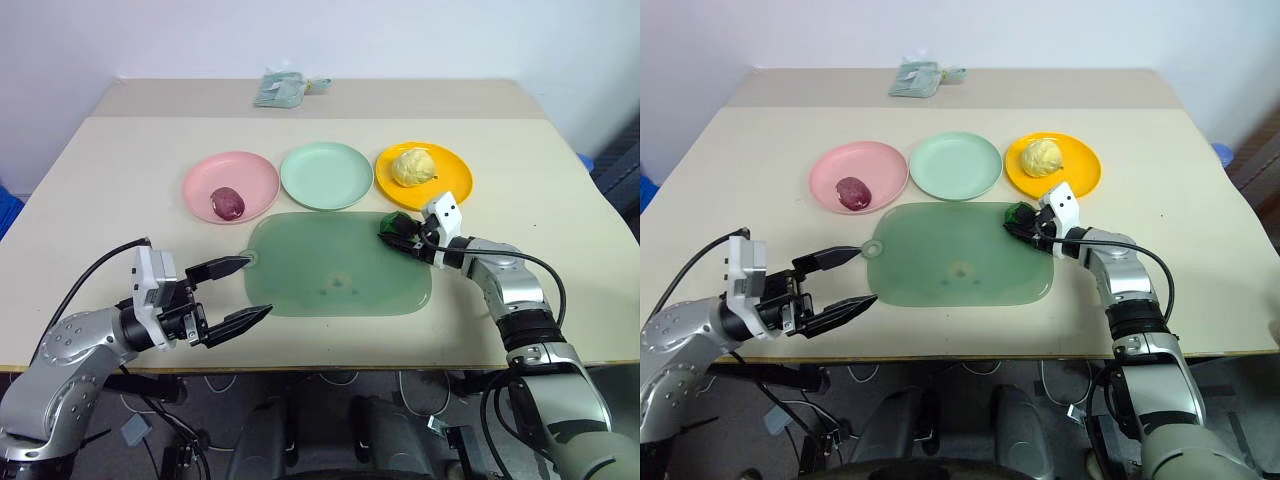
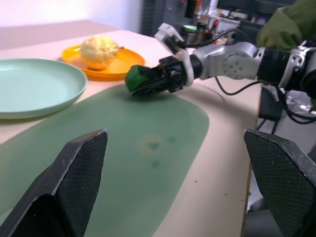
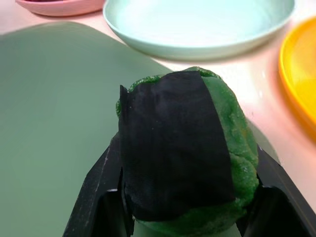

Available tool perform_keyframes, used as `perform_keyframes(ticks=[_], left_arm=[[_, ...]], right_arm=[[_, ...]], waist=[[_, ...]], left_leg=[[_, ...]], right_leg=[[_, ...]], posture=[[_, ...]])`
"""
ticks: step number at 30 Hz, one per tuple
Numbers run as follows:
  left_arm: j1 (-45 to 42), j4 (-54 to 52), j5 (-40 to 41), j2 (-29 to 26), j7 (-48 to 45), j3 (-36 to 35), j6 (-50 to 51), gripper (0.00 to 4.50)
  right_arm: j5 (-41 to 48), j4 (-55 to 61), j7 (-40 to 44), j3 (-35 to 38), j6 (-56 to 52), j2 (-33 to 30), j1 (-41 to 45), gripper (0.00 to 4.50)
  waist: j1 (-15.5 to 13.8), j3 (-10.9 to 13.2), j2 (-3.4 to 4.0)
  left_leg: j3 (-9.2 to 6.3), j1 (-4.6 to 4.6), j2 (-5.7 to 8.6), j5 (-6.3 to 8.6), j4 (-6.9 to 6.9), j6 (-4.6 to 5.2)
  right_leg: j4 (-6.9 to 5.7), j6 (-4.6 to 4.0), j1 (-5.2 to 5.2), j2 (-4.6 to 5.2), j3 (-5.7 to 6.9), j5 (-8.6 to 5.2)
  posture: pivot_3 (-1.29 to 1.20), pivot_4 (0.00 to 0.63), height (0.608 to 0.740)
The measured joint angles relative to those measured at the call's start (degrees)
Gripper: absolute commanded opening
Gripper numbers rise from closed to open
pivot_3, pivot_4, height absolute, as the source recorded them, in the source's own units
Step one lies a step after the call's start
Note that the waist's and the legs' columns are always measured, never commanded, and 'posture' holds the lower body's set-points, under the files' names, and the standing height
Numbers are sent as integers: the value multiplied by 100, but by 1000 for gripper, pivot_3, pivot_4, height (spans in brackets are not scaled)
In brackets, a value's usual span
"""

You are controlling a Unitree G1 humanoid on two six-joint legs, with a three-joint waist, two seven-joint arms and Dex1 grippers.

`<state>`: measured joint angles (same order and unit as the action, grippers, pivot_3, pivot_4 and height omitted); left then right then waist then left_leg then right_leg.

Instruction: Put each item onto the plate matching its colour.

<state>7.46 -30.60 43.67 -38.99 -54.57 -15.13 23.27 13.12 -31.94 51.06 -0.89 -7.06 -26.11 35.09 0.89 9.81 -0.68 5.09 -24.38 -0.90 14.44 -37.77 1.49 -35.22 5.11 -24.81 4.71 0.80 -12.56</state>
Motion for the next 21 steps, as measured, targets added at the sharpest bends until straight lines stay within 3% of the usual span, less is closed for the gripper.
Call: perform_keyframes(ticks=[7,13,14,17,18,21], left_arm=[[131,-176,67,4,216,-30,-1,4500],[107,-214,77,6,358,-34,1,4500],[118,-226,79,6,388,-38,2,4500],[195,-400,83,6,516,-73,10,4500],[221,-446,83,6,553,-98,20,4500],[390,-598,84,22,751,-164,50,4500]], right_arm=[[78,-108,-234,29,140,717,914,1721],[-182,-1720,-691,36,927,1326,2147,1721],[-235,-2090,-770,39,1043,1418,2311,2771],[-392,-3152,-1113,88,1407,1676,2917,4138],[-415,-3302,-1189,109,1500,1708,3039,4476],[-548,-3647,-1504,202,1855,1740,3358,4476]], waist=[[53,2,4],[6,1,2],[20,1,2],[73,4,5],[85,3,5],[141,3,5]], left_leg=[[1,1,-4,-1,1,-3],[1,-1,1,0,0,-4],[5,-1,1,0,0,-4],[4,-1,0,-1,6,-9],[2,-1,0,-4,12,-14],[0,0,3,-5,25,-17]], right_leg=[[-11,0,-7,-3,0,0],[-7,-1,-3,3,1,0],[-7,-2,-4,4,1,1],[-9,-2,-10,6,0,1],[-8,-2,-11,9,0,1],[-5,-3,-12,26,1,1]], posture=[[0,150,740],[0,150,740],[0,150,740],[0,150,740],[0,150,740],[0,150,740]])
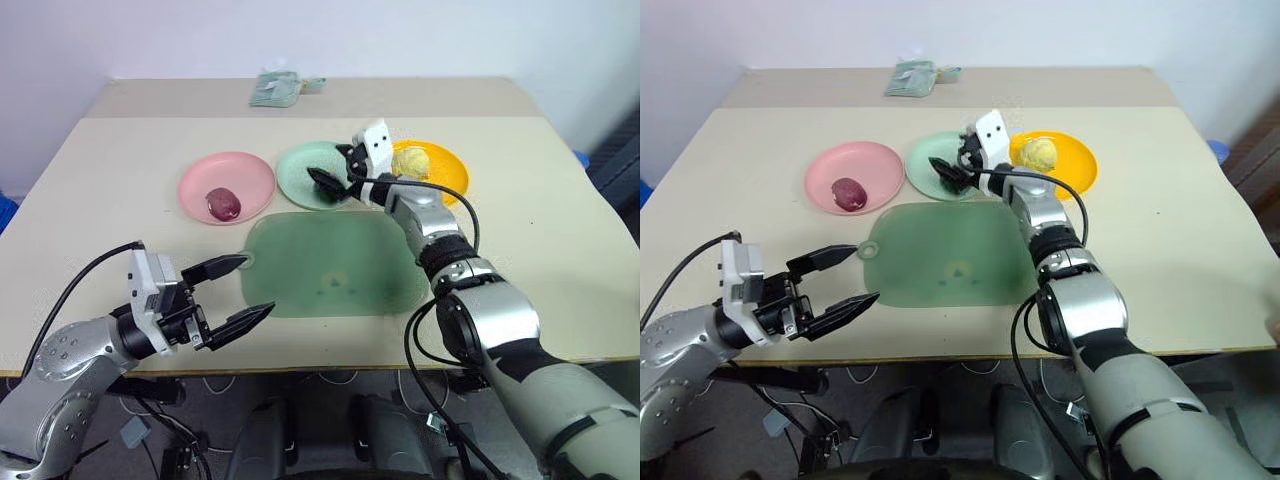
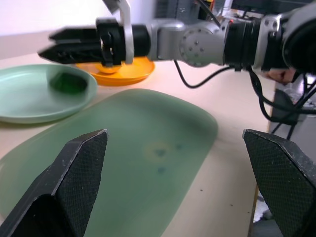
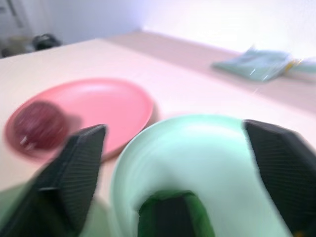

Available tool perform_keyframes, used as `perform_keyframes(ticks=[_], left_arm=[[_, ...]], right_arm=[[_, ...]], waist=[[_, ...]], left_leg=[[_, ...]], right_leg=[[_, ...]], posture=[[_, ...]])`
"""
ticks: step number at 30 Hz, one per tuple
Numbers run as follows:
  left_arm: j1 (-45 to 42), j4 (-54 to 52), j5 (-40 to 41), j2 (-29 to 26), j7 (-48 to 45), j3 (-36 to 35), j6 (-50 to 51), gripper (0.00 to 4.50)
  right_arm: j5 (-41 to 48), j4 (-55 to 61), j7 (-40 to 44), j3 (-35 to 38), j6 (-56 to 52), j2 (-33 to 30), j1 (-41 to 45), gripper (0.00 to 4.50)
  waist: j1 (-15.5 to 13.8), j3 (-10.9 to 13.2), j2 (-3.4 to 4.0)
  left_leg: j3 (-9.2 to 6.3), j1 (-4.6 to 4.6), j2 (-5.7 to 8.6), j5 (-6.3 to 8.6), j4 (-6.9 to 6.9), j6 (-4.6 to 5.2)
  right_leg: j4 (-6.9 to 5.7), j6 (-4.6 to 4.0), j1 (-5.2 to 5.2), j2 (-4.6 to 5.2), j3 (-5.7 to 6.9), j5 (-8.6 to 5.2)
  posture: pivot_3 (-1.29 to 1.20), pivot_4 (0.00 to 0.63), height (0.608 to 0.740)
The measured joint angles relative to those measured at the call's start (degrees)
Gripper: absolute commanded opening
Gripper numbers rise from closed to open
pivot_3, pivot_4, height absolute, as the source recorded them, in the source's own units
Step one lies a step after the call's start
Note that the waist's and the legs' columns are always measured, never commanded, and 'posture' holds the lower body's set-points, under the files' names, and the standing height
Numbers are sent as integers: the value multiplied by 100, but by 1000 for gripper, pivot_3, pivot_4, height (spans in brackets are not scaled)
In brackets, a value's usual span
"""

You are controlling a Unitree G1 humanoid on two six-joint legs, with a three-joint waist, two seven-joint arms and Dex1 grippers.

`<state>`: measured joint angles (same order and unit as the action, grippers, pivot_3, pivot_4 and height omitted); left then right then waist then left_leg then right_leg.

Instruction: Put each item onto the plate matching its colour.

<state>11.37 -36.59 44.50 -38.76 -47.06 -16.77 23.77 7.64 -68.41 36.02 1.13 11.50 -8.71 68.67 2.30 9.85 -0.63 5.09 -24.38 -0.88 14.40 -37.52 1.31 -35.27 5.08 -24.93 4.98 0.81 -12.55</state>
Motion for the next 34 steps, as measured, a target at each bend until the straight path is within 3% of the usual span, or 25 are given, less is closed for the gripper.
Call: perform_keyframes(ticks=[4,9,12,15,18,23,28,34], left_arm=[[187,-177,-55,81,326,-4,62,4500],[112,-179,-907,479,1140,99,-90,4500],[-166,25,-1347,865,1549,240,-381,4500],[-167,337,-1557,818,1532,236,-518,4500],[-75,539,-1637,748,1442,224,-520,4500],[46,543,-1558,784,1478,27,-515,4500],[148,638,-1520,760,1332,-76,-521,4500],[136,848,-1421,610,916,-166,-578,4500]], right_arm=[[-7,-116,46,157,174,-27,30,4476],[219,644,778,325,72,-276,-626,4476],[443,2549,1356,231,-564,-690,-1881,4476],[683,4347,1594,197,-1381,-1212,-3263,4476],[866,5998,1500,306,-2093,-1723,-4517,4476],[1260,7680,1229,1006,-2821,-2338,-6093,4476],[1398,8136,1175,1560,-3013,-2667,-7111,4476],[1557,8316,1143,1976,-3053,-2831,-7524,4476]], waist=[[39,0,0],[14,-1,0],[-55,-3,-2],[-115,-4,1],[-104,-3,4],[-163,-6,1],[-167,-8,-3],[-163,-9,-3]], left_leg=[[0,3,0,-4,17,-7],[-4,3,1,-6,22,-8],[-10,2,2,-5,23,-5],[-8,3,2,-4,26,-5],[-4,5,-2,-4,26,-8],[-6,8,-3,0,24,-15],[-5,8,-2,-3,16,-9],[-4,7,-3,-5,15,-5]], right_leg=[[3,0,-5,2,0,0],[6,1,-3,3,0,1],[11,3,3,6,5,2],[7,3,-3,8,4,2],[5,0,-8,8,2,0],[11,-2,-2,10,1,-1],[16,-2,2,8,1,-1],[18,-1,2,0,8,-2]], posture=[[0,150,740],[0,150,740],[0,150,740],[0,150,740],[0,150,740],[0,150,740],[0,150,740],[0,150,740]])
